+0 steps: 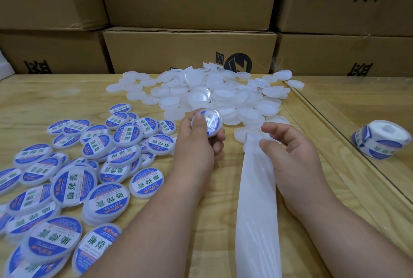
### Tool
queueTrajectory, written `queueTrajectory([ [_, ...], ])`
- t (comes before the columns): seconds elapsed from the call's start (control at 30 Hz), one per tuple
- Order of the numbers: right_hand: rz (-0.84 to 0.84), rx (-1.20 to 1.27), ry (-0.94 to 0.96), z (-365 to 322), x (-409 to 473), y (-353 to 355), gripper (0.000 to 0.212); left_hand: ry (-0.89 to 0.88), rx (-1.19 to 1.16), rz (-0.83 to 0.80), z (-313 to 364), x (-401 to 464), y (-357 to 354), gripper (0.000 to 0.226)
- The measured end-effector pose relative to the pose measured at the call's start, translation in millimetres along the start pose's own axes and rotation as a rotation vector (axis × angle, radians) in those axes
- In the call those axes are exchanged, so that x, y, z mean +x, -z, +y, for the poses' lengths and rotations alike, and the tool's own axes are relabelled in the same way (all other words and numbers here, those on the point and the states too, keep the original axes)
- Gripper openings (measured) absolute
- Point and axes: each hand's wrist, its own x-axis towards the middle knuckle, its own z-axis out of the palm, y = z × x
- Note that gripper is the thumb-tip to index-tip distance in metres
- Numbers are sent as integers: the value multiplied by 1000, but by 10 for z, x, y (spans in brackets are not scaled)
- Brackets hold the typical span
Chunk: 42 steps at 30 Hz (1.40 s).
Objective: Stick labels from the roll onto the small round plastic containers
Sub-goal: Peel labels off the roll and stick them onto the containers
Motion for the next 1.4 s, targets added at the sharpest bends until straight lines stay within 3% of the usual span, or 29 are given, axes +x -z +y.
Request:
queueTrajectory([
  [0.07,-2,-7,-1,-2,-1,2,28,-33,7,-7,-10,21,9,20],
  [0.17,-10,2,-4,-6,-4,2,28,-36,-29,-32,-6,27,37,38],
  [0.33,-15,-4,-21,-20,-12,4,26,58,-232,-12,77,40,49,47],
  [0.53,36,-50,-24,7,-1,15,23,119,-481,172,143,99,110,20],
  [0.7,138,-217,45,-14,-5,14,22,118,-548,247,179,110,153,32],
  [0.77,204,-330,60,-34,-5,23,15,58,-401,233,160,70,133,29],
  [0.83,245,-391,55,-42,1,40,5,-121,-25,238,105,2,87,15],
  [0.93,238,-468,19,-25,9,54,21,-444,675,159,-15,-94,15,20],
  [1.03,199,-555,-17,-42,-7,34,36,-483,1207,101,-94,-128,-4,39],
  [1.17,151,-626,-48,-82,-39,0,49,-285,1406,155,-117,-93,45,50],
  [1.3,108,-647,-72,-117,-57,-13,62,-259,1500,89,-122,-78,46,53],
  [1.4,88,-666,-68,-122,-51,-15,57,-249,1511,64,-117,-79,46,49],
])
